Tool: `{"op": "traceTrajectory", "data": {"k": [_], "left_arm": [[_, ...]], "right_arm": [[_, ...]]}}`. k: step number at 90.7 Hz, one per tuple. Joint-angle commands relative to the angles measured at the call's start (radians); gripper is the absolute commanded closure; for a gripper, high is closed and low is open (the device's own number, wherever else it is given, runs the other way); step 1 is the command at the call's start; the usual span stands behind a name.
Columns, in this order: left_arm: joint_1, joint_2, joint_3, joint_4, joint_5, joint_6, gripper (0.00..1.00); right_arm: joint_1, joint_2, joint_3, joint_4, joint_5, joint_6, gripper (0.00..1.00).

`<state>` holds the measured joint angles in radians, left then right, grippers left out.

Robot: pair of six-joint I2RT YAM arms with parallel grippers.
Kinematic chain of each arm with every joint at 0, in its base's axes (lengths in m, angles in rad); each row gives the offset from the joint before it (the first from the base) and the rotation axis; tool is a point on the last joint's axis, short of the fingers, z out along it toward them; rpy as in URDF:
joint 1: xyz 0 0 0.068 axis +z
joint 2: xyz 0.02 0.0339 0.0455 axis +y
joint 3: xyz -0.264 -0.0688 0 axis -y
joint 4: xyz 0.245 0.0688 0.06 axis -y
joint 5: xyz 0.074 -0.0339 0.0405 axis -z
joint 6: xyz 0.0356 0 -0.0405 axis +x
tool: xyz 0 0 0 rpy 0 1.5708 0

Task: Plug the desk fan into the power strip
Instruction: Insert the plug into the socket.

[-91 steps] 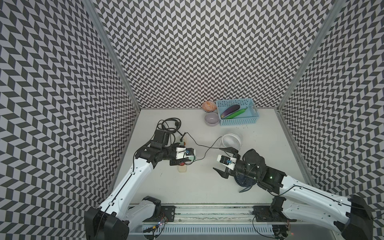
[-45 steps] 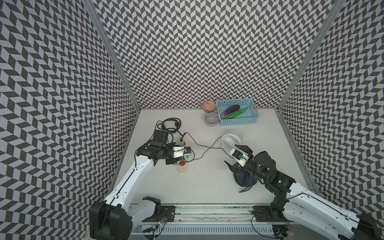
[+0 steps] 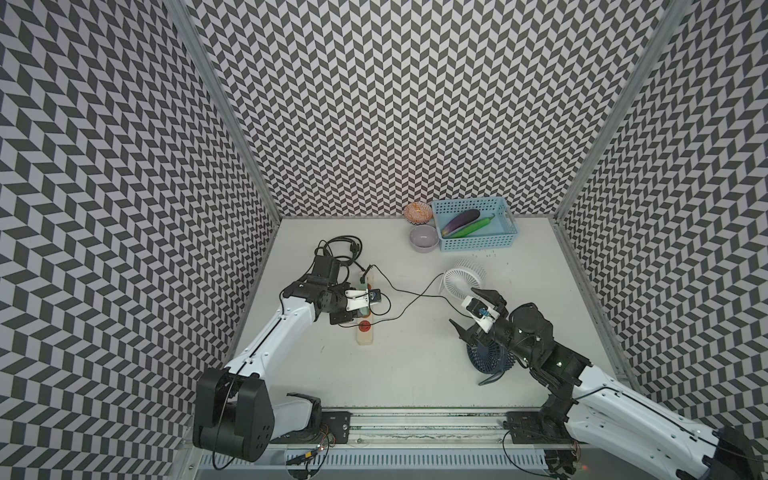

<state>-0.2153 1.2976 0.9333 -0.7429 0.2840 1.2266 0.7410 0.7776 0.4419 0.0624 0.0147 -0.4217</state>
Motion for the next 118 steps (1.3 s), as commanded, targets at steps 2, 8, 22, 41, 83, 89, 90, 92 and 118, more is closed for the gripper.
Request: {"op": "traceTrajectory", "data": {"k": [2, 8, 22, 41, 83, 89, 90, 92, 118], "left_arm": [[0.004, 0.046, 0.056, -0.019, -0.024, 0.024, 1.00], [0.004, 0.073, 0.080, -0.041, -0.024, 0.032, 1.00], [0.005, 0.121, 0.124, -0.073, -0.017, 0.055, 1.00], [0.004, 0.198, 0.182, -0.124, -0.043, 0.077, 1.00], [-0.005, 0.288, 0.251, -0.192, -0.078, 0.103, 1.00], [-0.007, 0.295, 0.254, -0.197, -0.083, 0.109, 1.00], [-0.007, 0.296, 0.255, -0.197, -0.083, 0.109, 1.00], [-0.008, 0.298, 0.256, -0.199, -0.084, 0.109, 1.00], [-0.016, 0.339, 0.302, -0.256, -0.085, 0.118, 1.00]], "right_arm": [[-0.008, -0.004, -0.006, 0.067, -0.007, 0.016, 0.00], [-0.008, -0.002, -0.006, 0.067, -0.012, 0.017, 0.00], [-0.009, -0.004, -0.007, 0.071, -0.013, 0.019, 0.00], [-0.009, -0.008, -0.014, 0.076, -0.016, 0.021, 0.00], [-0.012, -0.013, -0.028, 0.096, -0.022, 0.019, 0.00], [-0.014, -0.014, -0.029, 0.096, -0.021, 0.018, 0.00], [-0.014, -0.015, -0.029, 0.096, -0.022, 0.018, 0.00], [-0.014, -0.016, -0.029, 0.097, -0.022, 0.018, 0.00], [-0.015, -0.023, -0.038, 0.106, -0.022, 0.018, 0.00]]}}
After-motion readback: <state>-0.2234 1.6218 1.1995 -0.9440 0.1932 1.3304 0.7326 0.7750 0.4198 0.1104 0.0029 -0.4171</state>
